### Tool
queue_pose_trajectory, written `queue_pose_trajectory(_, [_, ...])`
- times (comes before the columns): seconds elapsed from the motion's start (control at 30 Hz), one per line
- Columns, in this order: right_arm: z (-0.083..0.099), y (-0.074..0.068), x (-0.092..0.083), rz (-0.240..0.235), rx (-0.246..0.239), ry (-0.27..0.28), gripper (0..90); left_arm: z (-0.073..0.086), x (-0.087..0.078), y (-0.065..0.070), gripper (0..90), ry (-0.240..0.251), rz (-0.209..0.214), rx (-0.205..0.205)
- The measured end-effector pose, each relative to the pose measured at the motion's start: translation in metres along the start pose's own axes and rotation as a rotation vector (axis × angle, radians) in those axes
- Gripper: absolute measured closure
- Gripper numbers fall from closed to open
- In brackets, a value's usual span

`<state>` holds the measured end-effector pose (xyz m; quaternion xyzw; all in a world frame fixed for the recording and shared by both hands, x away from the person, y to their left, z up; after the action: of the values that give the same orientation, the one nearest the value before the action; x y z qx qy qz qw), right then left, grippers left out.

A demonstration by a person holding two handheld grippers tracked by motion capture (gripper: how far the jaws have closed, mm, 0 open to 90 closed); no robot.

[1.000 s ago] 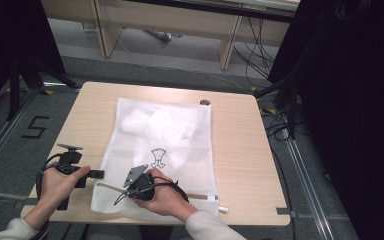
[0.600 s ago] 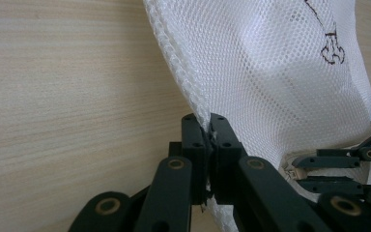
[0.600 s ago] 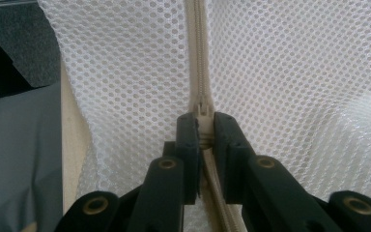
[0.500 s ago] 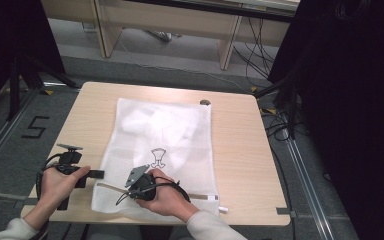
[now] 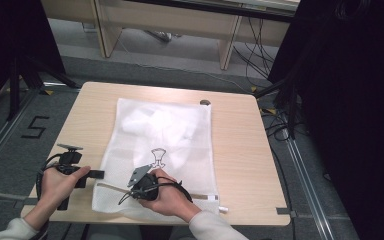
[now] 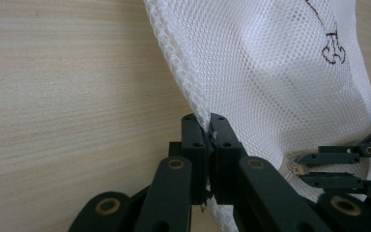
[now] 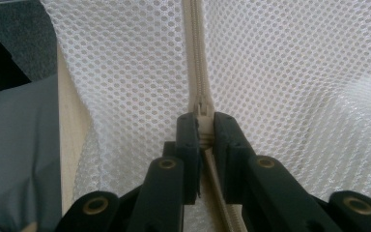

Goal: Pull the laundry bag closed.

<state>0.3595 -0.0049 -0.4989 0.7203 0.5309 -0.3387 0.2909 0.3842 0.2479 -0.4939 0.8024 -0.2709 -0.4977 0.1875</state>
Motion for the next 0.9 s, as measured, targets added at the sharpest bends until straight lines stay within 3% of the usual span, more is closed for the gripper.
queue_pose_trajectory(0.9, [0.0064,0.0022,-0.0047,0.004,0.006,-0.018,82.4,-0.0001,-0.0001,-0.0003,86.3,0.002,-0.003,-0.003])
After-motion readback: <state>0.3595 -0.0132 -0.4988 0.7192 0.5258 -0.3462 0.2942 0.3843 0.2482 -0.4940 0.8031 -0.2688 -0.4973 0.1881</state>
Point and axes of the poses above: each handheld gripper's, and its own axes: x roughly forward along the jaws, z roughly out of its underside, y roughly to its right, the point moved 1 cm from there along x, roughly forward along the jaws, and after that the axes turned 2 degrees about z, right-handed, at the moved point
